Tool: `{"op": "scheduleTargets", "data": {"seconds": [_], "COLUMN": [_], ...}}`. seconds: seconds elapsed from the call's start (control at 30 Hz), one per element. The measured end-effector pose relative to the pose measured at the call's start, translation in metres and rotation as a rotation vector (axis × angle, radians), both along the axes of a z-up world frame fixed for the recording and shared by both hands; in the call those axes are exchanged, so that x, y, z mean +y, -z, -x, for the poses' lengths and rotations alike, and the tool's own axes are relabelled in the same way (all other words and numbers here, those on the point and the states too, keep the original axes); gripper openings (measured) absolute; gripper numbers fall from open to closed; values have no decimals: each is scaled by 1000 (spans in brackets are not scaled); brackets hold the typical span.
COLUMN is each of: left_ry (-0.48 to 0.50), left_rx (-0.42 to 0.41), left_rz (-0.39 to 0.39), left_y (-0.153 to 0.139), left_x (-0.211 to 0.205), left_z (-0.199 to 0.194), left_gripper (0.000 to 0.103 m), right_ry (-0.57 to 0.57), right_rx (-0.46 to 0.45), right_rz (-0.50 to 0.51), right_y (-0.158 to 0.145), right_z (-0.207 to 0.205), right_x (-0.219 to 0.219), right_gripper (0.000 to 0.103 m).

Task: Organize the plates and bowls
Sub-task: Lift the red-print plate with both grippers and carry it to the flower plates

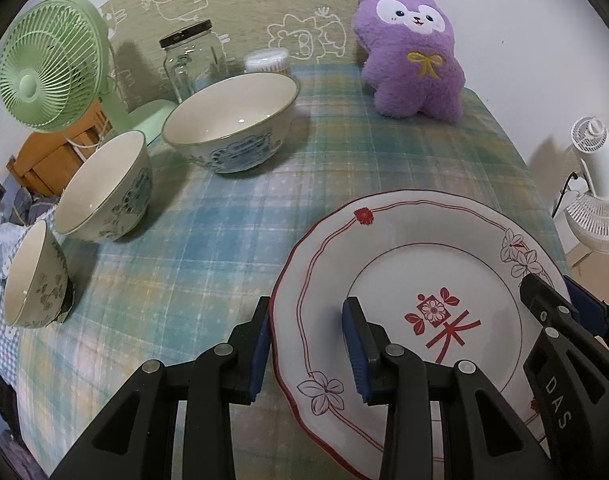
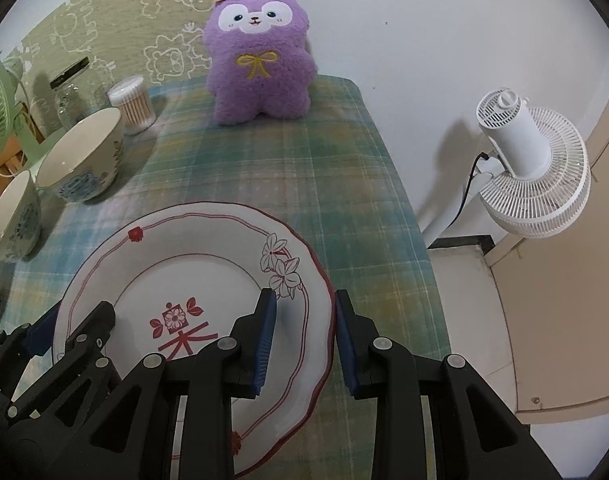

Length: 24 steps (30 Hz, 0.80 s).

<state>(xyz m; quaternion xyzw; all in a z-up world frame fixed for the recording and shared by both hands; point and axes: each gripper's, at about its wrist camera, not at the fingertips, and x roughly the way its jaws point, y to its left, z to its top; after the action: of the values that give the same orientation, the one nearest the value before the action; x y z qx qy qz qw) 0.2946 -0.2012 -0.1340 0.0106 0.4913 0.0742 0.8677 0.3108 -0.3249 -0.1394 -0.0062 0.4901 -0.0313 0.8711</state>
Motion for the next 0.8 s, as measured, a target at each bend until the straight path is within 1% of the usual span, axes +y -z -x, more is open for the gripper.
{"op": "scheduleTargets", "data": {"seconds": [0.3, 0.8], "left_ry": [4, 37], "left_rx": [-28, -116], "left_rz": [13, 39], "left_y": [-13, -53], "left_x": [7, 13], "left_z": [18, 55], "left_gripper": [34, 34], "right_ry": [8, 44], "right_rx": [-31, -114], "right_rz": [10, 27], "right_y": [-16, -61], "right_z": [18, 57], "right_x": [8, 16], "right_gripper": [32, 32]}}
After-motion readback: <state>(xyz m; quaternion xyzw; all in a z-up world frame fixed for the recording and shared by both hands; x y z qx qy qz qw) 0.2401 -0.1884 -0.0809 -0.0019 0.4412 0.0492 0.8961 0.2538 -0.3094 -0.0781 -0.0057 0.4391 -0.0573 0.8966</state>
